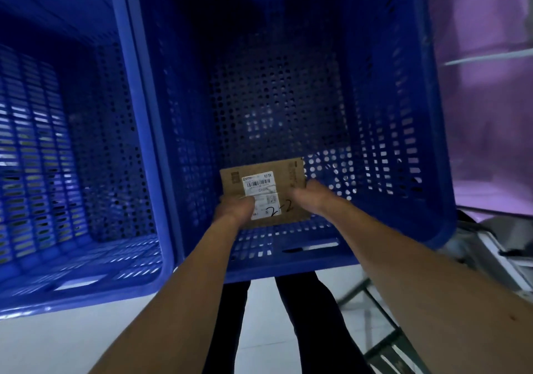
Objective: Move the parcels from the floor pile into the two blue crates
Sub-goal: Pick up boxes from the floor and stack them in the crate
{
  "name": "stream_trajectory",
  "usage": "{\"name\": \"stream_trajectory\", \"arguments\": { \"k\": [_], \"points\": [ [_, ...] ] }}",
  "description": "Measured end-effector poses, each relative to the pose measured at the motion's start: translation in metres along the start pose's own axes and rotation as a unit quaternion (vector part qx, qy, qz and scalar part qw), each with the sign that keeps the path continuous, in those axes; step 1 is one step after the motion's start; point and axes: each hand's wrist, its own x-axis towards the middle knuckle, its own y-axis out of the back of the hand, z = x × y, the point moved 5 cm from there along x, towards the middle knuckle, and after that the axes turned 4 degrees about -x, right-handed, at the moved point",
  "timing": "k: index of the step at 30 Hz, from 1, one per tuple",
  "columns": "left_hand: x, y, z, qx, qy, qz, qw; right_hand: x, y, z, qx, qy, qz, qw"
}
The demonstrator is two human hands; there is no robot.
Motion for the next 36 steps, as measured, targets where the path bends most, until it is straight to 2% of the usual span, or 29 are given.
{"name": "stream_trajectory", "arguments": {
  "k": [2,9,15,20,29,32,36],
  "points": [
    [0.005,-0.002,-0.002,0.006,-0.011,0.003,1.000,0.004,-0.010,0.001,-0.011,0.017,-0.028,0.999],
    [0.003,-0.005,0.003,0.009,-0.045,-0.019,0.999,0.000,-0.010,-0.003,-0.038,-0.005,-0.022,0.999],
    [-0.024,0.001,0.018,0.028,-0.066,-0.032,0.997,-0.031,-0.001,-0.023,-0.127,0.010,0.029,0.991],
    [-0.069,0.013,0.037,0.030,-0.095,-0.042,0.994,-0.079,0.006,-0.043,-0.198,0.025,0.033,0.979],
    [-0.196,0.054,0.066,0.093,-0.148,-0.061,0.983,-0.198,0.033,-0.069,-0.241,0.045,0.062,0.967],
    [-0.237,0.075,0.068,0.103,-0.189,-0.043,0.976,-0.236,0.037,-0.082,-0.264,0.064,0.080,0.959],
    [-0.273,0.111,0.071,0.134,-0.216,-0.009,0.967,-0.261,0.035,-0.108,-0.311,0.088,0.061,0.944]
  ]
}}
